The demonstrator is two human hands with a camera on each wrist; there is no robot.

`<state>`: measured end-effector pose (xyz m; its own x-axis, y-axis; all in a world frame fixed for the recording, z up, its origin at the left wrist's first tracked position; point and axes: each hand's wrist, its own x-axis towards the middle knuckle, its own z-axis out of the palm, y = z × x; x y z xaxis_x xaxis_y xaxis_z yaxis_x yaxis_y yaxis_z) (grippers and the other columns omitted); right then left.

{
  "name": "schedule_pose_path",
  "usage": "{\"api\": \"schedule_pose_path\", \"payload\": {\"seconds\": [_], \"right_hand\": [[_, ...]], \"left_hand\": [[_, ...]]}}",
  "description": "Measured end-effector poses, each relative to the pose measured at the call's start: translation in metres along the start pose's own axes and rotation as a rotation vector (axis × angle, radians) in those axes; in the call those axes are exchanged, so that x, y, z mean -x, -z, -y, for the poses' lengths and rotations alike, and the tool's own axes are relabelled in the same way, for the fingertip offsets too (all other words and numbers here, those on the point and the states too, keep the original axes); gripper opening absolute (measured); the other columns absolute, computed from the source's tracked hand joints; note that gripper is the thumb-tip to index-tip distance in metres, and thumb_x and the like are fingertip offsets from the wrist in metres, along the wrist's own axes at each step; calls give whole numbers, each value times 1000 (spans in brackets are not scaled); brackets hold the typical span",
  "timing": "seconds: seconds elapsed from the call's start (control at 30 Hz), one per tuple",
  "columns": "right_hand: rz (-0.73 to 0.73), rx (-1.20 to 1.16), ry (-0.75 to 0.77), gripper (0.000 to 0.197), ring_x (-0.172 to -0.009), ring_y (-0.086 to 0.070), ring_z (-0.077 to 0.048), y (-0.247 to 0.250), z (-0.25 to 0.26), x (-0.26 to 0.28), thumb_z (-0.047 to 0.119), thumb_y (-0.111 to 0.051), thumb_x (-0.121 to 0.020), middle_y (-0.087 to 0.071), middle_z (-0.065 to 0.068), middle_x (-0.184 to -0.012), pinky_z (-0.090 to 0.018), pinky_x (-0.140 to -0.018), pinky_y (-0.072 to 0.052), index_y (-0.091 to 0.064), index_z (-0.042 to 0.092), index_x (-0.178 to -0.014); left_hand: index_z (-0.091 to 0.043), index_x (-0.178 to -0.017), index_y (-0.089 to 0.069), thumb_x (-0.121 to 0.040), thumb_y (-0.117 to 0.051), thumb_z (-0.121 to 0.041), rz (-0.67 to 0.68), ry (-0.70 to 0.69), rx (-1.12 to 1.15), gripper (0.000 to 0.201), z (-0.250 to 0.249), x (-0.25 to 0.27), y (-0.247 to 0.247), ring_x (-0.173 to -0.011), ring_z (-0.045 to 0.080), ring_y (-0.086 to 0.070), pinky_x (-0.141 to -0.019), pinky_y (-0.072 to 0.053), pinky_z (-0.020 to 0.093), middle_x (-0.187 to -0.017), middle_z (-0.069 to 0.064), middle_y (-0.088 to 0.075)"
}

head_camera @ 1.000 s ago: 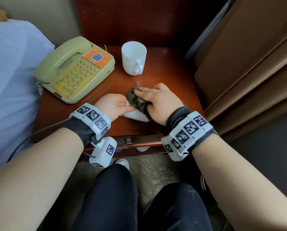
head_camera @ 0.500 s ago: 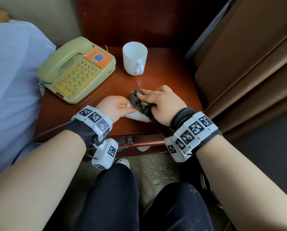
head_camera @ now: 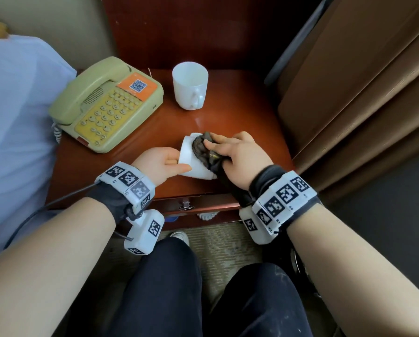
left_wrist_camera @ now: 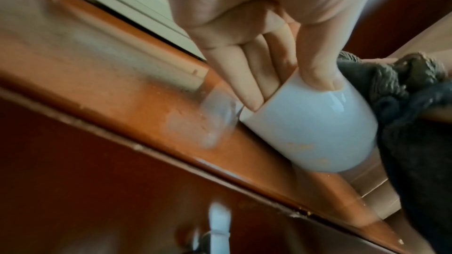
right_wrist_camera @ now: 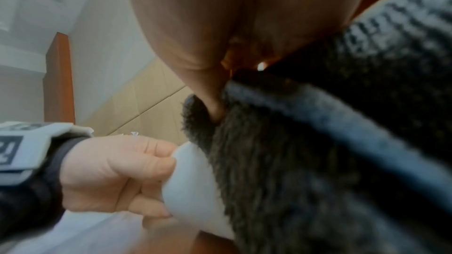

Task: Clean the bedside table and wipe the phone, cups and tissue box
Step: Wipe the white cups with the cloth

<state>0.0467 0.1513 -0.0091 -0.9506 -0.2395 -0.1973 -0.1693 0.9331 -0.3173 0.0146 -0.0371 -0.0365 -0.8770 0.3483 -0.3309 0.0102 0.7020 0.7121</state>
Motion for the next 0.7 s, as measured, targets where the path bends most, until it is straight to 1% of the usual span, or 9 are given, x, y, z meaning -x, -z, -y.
{"api": "schedule_pose_path", "payload": {"seconds": [0.07,0.13,0.2,0.27,0.37,0.47,0.57,0.63,0.7], "right_hand": [[-49,-34,36,60,-116,-30,-13,-3,-3,8,1,-35,-88,-30,17,-149,-8,-91,-16,-42,34,-137],[-66,-65,61,60,-104,-26,-7,-6,-6,13,-1,-36,-87,-33,17,-148,-7,-89,-16,-46,34,-134],[-66,-82,46,59,-102,-21,-4,-7,-6,16,-1,-37,-87,-34,17,-147,-6,-90,-15,-47,34,-133],[-63,-115,39,57,-106,-25,-4,-10,-7,18,0,-38,-87,-35,15,-147,-6,-92,-15,-48,33,-133],[-148,-184,10,51,-117,-41,-13,-11,-18,18,8,-43,-84,-45,5,-142,-5,-91,-19,-52,26,-130],[-303,-176,-159,49,-130,-41,-25,-1,-36,15,6,-50,-85,-47,-3,-141,-17,-101,-20,-52,22,-131],[-304,-161,-157,49,-129,-38,-28,6,-29,8,7,-50,-87,-44,-2,-143,-14,-97,-16,-50,25,-133],[-256,-158,-87,49,-128,-37,-28,2,-16,-1,9,-49,-87,-42,0,-145,-11,-91,-13,-49,27,-133],[-185,-142,-47,50,-128,-34,-26,-6,-9,-6,9,-47,-88,-37,5,-147,-8,-88,-10,-47,30,-134]], "left_hand": [[-5,-108,-64,-85,-65,-20,38,7,26,28,0,0,1,-103,20,-62,-96,-47,39,-107,7,-68],[-7,-102,-65,-83,-67,-15,75,6,106,20,1,-1,1,-97,20,-64,-91,-50,37,-99,5,-69],[-17,-90,-64,-84,-65,-9,98,22,293,11,0,-1,1,-88,15,-64,-84,-52,31,-90,-1,-68],[-24,-84,-61,-84,-64,-6,86,21,393,19,3,-2,1,-83,9,-63,-76,-53,22,-86,-5,-66],[-26,-82,-60,-83,-66,-7,47,-28,324,20,9,-1,1,-78,6,-61,-63,-52,11,-83,-5,-64],[-24,-81,-60,-81,-68,-11,-38,-66,220,16,16,-2,-2,-84,12,-61,-79,-50,23,-88,-2,-65],[-18,-77,-58,-81,-68,-10,-96,-132,168,13,17,-7,-9,-87,20,-61,-85,-47,29,-88,6,-65],[-16,-74,-54,-81,-68,-11,-117,-168,101,16,17,-12,-14,-80,20,-58,-76,-45,19,-82,6,-63],[-19,-70,-50,-81,-68,-14,-101,-184,15,22,19,-16,-15,-75,17,-52,-61,-37,9,-76,-3,-55]]}}
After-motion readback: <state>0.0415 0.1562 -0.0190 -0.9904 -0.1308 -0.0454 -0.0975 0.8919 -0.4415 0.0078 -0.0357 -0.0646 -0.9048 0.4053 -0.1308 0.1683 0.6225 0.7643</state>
